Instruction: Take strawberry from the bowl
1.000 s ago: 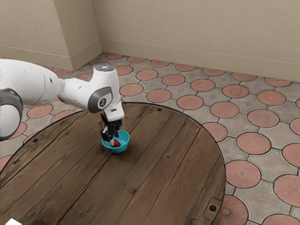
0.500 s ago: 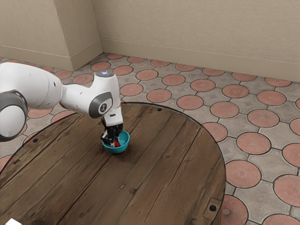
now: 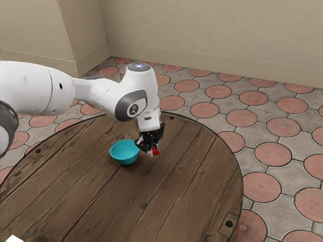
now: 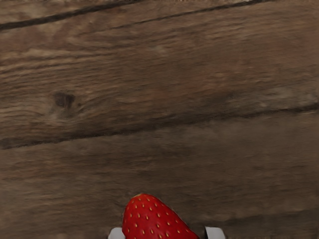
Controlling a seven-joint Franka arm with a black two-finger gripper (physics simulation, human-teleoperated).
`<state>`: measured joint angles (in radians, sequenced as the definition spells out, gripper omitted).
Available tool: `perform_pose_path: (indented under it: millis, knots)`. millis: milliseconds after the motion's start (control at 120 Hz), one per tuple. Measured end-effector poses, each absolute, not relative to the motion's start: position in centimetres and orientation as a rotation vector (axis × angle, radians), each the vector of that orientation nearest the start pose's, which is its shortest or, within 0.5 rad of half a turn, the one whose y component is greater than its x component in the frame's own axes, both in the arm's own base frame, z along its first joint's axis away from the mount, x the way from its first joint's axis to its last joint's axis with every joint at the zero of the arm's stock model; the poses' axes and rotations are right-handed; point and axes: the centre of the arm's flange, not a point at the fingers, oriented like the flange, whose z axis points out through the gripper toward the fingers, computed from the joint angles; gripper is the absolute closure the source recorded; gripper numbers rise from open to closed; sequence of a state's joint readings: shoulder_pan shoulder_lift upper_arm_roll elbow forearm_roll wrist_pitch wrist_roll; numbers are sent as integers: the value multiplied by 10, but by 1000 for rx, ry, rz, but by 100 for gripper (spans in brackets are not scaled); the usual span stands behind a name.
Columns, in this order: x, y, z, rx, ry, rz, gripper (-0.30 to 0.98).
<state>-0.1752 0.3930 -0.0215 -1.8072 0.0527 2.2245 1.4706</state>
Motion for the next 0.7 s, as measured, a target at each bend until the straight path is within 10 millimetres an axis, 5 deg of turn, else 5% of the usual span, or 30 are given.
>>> perform_pose_path:
  millis: [75,133,308,342,425,558,633,700]
  knots:
    - [635,-127,303,-2074,2338,33,63]
    - [636,-128,296,-2086,2335,38,50]
    - [636,-128,307,-2107,2306,10,22]
    - [635,-127,328,-2109,2283,-19,19]
    - [623,-106,426,-2165,2146,-120,13]
    - [593,-39,550,-2384,1819,-167,7]
    - [584,-5,586,-2509,1627,-129,5]
    - [576,22,599,-2614,1473,-84,3]
